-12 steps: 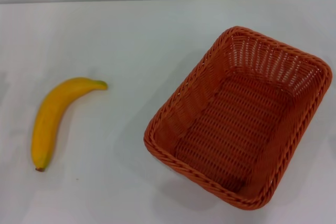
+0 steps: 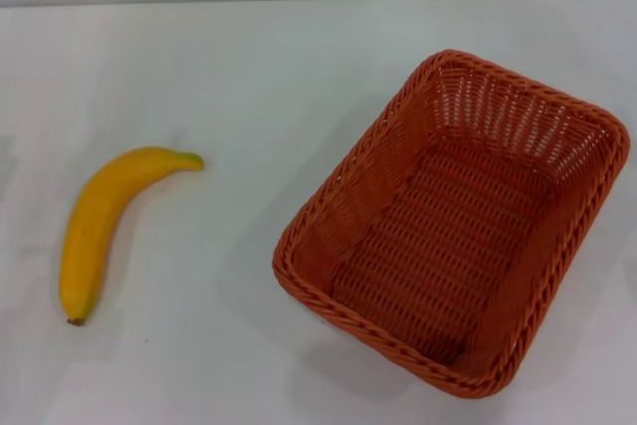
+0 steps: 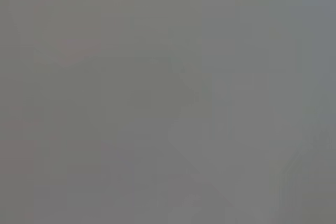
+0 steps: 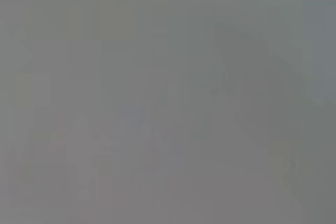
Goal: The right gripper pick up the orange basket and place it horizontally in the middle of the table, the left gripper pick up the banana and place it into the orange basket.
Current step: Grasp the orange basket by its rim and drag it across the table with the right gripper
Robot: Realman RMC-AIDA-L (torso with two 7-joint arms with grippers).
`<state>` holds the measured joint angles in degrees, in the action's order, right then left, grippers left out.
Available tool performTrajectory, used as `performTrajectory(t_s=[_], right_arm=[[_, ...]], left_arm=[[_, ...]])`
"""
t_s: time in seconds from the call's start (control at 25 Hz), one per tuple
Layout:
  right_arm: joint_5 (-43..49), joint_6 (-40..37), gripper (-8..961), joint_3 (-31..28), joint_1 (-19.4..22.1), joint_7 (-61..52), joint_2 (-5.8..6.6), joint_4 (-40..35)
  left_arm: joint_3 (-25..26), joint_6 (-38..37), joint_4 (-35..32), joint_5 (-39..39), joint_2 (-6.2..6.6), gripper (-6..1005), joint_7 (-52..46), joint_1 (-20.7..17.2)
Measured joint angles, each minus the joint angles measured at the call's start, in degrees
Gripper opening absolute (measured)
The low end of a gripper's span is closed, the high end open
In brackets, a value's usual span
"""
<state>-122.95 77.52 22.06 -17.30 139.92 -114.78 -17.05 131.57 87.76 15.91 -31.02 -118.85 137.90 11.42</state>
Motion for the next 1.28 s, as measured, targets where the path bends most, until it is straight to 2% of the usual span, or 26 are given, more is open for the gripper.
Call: performTrajectory(t_s=[0.84, 1.0, 1.28], right_arm=[[0.1, 0.0, 871, 0.2, 0.0, -0.6, 0.00, -0.1], [3.9, -0.3, 871, 3.0, 0.0, -7.8, 0.56, -6.0], [22.1, -4.2, 870, 9.4, -1.1, -31.0, 0.68, -31.1]], left_arm=[[0.0, 0.0, 0.0, 0.0, -0.04, 876, 0.0, -0.1], [0.0, 0.0, 0.0, 0.0, 0.06, 875, -0.6, 0.0], [0.0, 0.0, 0.1, -0.1, 0.11, 875, -1.0, 0.0]])
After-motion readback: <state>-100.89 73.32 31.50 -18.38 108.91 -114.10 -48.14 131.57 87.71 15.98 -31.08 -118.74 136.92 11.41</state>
